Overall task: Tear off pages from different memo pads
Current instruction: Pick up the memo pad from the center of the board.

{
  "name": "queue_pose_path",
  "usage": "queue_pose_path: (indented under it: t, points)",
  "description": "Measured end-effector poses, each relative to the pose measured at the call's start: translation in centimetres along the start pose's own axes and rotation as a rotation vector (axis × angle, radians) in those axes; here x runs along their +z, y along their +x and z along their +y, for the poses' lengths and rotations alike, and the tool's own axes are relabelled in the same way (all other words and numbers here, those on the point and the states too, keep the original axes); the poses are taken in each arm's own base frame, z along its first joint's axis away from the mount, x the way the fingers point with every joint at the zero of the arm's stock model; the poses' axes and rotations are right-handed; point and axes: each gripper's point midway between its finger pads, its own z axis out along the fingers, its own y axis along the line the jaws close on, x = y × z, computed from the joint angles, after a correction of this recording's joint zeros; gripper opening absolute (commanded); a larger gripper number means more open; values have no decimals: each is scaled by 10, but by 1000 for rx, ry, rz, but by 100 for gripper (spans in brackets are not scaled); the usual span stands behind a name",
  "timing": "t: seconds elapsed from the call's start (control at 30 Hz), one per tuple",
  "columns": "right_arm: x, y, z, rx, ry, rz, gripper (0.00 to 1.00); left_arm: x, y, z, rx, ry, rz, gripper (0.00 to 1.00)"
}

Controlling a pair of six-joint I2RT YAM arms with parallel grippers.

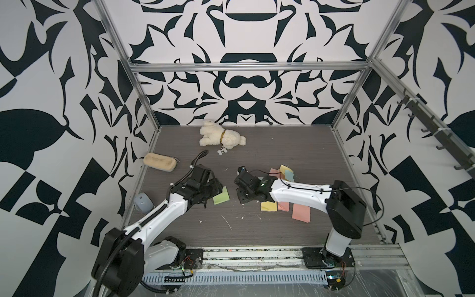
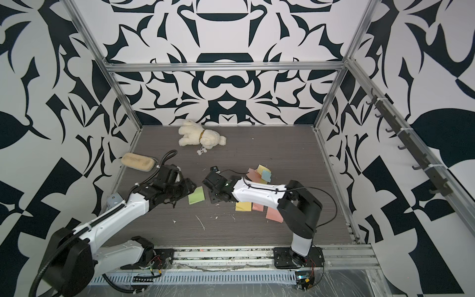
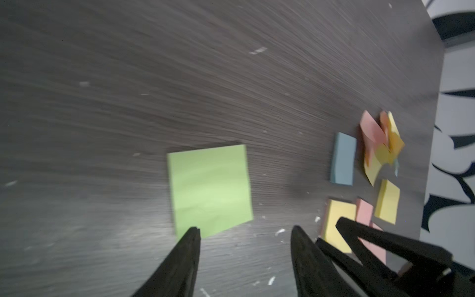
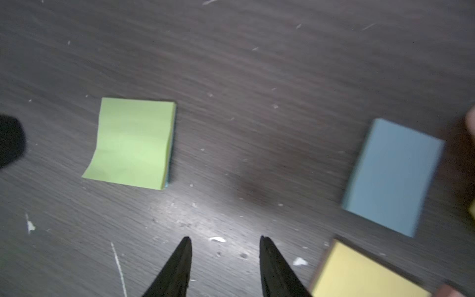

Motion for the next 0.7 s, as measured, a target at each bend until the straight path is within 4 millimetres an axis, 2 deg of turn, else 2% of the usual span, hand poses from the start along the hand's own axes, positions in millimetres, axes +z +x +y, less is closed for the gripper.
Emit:
queue_pose_path:
  t: [0.1, 0.17, 0.5, 0.7]
  points:
    - [17, 9, 19, 37, -40, 37, 51, -2, -2, 35, -104, -34, -16, 61]
    - [25, 12, 25, 76, -60, 54, 52, 1, -3, 45, -151, -27, -6, 60]
    - [53, 10, 43, 215, -132, 84, 50, 31, 0, 35, -198, 82, 97, 51]
    - [58, -1, 51, 289, -197, 70, 47, 46, 9, 36, -202, 108, 150, 45]
